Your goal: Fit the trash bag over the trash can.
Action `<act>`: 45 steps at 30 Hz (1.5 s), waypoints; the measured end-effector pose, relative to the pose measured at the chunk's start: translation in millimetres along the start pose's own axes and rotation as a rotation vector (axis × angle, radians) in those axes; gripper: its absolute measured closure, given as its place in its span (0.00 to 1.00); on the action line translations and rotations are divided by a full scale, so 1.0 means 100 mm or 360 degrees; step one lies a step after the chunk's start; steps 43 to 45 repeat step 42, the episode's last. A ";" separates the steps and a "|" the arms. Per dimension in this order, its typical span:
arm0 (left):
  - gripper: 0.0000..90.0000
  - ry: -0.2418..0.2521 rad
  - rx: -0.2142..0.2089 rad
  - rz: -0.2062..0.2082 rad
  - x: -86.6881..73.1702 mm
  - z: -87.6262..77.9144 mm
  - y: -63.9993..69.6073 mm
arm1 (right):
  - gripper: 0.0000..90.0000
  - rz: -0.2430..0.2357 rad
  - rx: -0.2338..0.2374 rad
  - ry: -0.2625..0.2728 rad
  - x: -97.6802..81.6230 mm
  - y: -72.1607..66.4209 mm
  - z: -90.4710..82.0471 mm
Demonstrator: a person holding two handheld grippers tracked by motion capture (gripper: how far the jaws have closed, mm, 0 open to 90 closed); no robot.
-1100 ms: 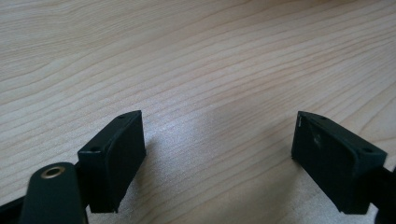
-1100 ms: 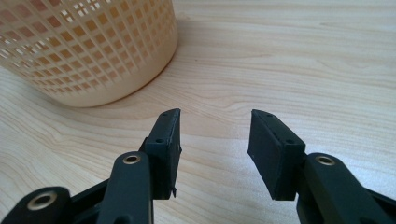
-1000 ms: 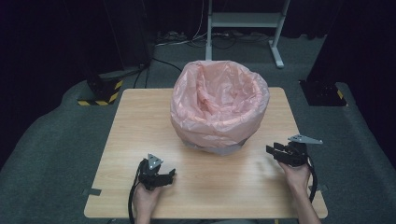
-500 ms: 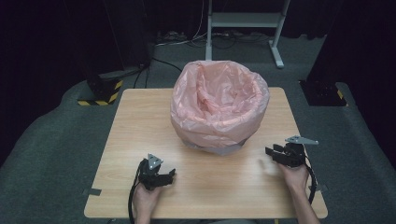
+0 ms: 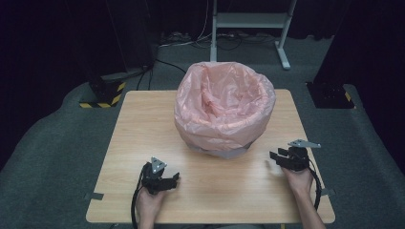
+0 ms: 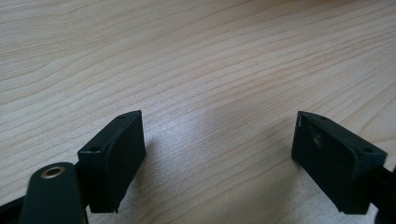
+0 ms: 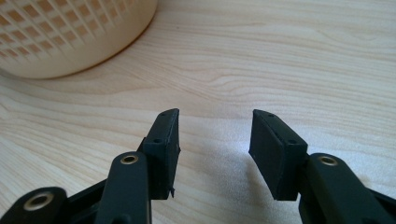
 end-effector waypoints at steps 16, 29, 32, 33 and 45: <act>0.19 0.0000 0.0000 0.0000 0.00 0.00 0.00 | 0.57 -0.0008 -0.0043 0.0007 -0.12 0.04 0.05; 0.19 -0.0002 0.0000 0.0005 0.00 0.00 0.00 | 0.48 -0.0213 -0.0118 -0.0042 -0.13 -0.09 0.09; 0.19 -0.0002 0.0002 0.0001 0.00 0.00 0.01 | 0.48 -0.0212 -0.0119 -0.0043 -0.13 -0.09 0.09; 0.19 -0.0003 0.0002 0.0001 0.00 0.00 0.01 | 0.48 -0.0213 -0.0119 -0.0043 -0.13 -0.09 0.09; 0.18 -0.0007 0.0001 0.0003 0.00 0.00 0.00 | 0.47 -0.0215 -0.0120 -0.0042 -0.13 -0.09 0.09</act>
Point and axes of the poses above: each handheld gripper's, and its own axes: z roughly forward along the jaws, x roughly out of its top, y roughly to its right, the point moved 3 cm from there along z, roughly forward along the jaws, and after that the axes turned 12 degrees about y, right-handed, at the moved point
